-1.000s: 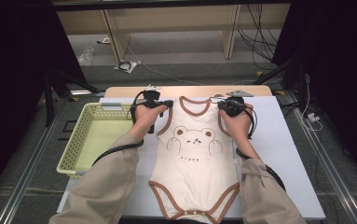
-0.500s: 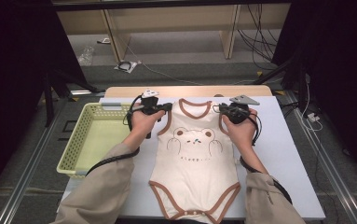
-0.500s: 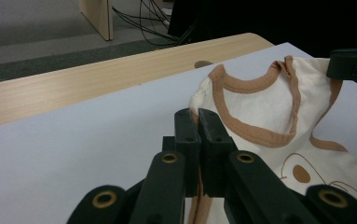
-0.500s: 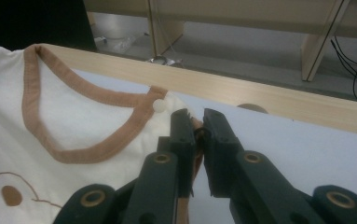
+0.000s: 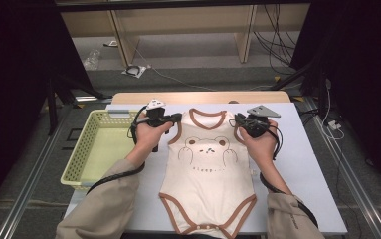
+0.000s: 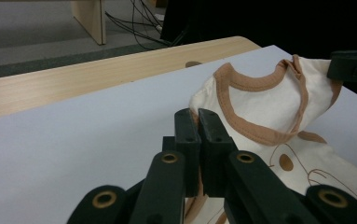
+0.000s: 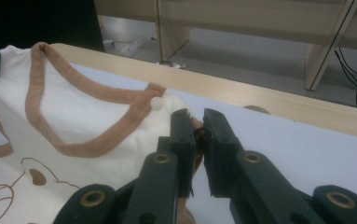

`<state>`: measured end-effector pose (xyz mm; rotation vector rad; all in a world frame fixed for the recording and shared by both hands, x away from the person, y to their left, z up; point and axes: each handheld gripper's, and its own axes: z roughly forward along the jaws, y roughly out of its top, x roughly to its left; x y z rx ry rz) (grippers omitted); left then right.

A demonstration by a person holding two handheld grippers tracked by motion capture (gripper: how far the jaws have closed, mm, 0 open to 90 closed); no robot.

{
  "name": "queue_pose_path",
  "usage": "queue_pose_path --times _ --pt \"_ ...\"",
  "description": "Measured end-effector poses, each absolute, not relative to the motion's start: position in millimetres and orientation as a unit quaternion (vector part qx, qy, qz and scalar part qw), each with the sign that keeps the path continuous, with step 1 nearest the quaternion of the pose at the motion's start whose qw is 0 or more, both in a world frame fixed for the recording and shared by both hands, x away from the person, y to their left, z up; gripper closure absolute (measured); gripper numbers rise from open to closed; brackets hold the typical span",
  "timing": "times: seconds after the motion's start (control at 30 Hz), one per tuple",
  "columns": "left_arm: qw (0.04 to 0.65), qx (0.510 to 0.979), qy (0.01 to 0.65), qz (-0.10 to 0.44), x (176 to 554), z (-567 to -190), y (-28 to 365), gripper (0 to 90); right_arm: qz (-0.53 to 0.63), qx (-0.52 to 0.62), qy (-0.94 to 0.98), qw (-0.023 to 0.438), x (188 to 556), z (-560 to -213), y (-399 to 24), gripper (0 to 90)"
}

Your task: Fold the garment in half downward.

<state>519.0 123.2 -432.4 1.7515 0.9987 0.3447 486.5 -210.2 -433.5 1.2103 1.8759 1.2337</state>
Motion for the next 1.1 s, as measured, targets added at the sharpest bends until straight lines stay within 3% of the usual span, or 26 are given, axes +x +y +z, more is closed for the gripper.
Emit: queue_pose_path --times 1.1 --pt "0.536 0.739 0.377 0.156 483.8 -424.7 128.3 86.6 0.472 0.429 0.709 0.3 457.2 -431.9 -217.1 83.5"
